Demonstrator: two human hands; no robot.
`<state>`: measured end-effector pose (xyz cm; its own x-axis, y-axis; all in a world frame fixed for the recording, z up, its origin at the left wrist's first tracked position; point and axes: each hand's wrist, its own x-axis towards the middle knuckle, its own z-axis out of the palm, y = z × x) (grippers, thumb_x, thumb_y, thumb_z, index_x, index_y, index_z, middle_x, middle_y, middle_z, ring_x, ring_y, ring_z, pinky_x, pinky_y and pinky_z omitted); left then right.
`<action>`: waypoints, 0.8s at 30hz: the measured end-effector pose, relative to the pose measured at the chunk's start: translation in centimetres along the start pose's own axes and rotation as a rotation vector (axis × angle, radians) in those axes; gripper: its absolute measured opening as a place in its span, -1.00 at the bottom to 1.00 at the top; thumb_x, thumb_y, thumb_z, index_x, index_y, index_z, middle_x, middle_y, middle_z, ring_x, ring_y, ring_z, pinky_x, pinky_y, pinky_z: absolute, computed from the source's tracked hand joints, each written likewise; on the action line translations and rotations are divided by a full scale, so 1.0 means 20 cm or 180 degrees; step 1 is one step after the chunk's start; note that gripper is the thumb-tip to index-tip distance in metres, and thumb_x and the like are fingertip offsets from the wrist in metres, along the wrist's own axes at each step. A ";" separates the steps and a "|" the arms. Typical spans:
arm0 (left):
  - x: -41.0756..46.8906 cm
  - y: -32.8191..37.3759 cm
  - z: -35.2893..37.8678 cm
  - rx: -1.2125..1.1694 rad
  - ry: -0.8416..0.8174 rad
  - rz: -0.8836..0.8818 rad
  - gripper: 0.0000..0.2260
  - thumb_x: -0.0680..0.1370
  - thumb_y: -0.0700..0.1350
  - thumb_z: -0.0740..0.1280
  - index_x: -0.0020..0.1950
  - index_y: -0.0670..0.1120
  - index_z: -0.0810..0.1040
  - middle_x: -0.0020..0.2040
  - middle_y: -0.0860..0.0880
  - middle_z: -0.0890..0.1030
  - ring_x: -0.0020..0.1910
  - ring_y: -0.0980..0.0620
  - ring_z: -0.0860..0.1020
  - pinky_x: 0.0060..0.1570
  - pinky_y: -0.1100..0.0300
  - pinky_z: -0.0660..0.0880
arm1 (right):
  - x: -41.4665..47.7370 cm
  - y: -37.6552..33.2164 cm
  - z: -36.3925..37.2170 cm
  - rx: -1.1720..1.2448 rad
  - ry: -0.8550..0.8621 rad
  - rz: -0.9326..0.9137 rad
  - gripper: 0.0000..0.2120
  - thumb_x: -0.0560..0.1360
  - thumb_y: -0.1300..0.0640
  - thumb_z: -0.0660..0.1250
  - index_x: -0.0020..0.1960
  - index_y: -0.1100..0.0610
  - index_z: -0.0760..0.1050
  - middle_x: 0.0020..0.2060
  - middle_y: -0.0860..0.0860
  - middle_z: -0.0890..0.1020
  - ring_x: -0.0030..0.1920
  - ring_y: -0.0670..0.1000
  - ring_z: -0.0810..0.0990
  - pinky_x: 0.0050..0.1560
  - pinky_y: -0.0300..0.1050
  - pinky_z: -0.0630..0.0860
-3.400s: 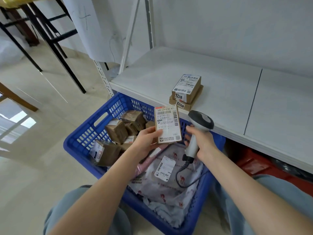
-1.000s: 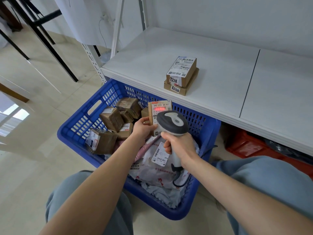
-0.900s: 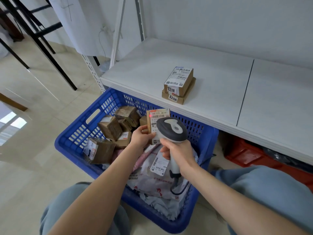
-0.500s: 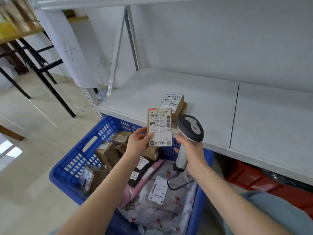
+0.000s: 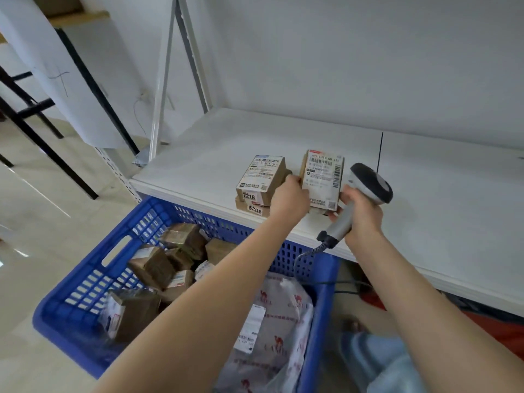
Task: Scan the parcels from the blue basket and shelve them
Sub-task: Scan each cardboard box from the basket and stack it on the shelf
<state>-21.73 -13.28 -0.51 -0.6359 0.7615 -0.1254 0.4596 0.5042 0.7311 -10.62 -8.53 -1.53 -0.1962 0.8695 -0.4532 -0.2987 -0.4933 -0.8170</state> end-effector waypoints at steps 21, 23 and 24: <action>-0.34 -0.42 -0.08 0.0201 -0.0085 -0.0158 -0.56 0.62 -0.21 0.18 0.50 -0.08 0.25 0.46 -0.10 0.31 -0.03 0.10 0.48 0.03 0.24 0.34 | -0.08 0.20 0.01 -0.0287 -0.0282 0.0332 -0.80 0.43 0.22 0.45 0.04 0.19 0.56 -0.11 0.07 0.62 -0.14 0.00 0.57 0.03 0.02 0.61; -0.39 -0.47 -0.12 0.0414 -0.0022 -0.0046 -0.57 0.61 -0.20 0.20 0.49 -0.07 0.27 0.44 -0.09 0.31 0.03 0.05 0.50 0.02 0.24 0.36 | -0.15 0.23 0.02 -0.0369 -0.0351 0.0274 -0.91 0.44 0.23 0.44 -0.08 0.16 0.56 -0.18 0.05 0.58 -0.16 -0.03 0.54 0.00 0.00 0.61; -0.41 -0.50 -0.14 0.0521 -0.0001 0.0016 -0.57 0.60 -0.19 0.21 0.48 -0.07 0.28 0.44 -0.09 0.30 0.06 0.01 0.52 0.02 0.23 0.39 | -0.18 0.25 0.02 -0.0416 -0.0411 0.0266 -0.94 0.45 0.24 0.44 -0.13 0.15 0.56 -0.22 0.05 0.56 -0.19 -0.04 0.53 -0.02 -0.01 0.61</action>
<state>-22.83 -25.74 -4.87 -0.6332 0.7642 -0.1223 0.5576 0.5600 0.6128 -11.84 -14.16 -3.84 -0.3359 0.8111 -0.4788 -0.1541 -0.5488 -0.8216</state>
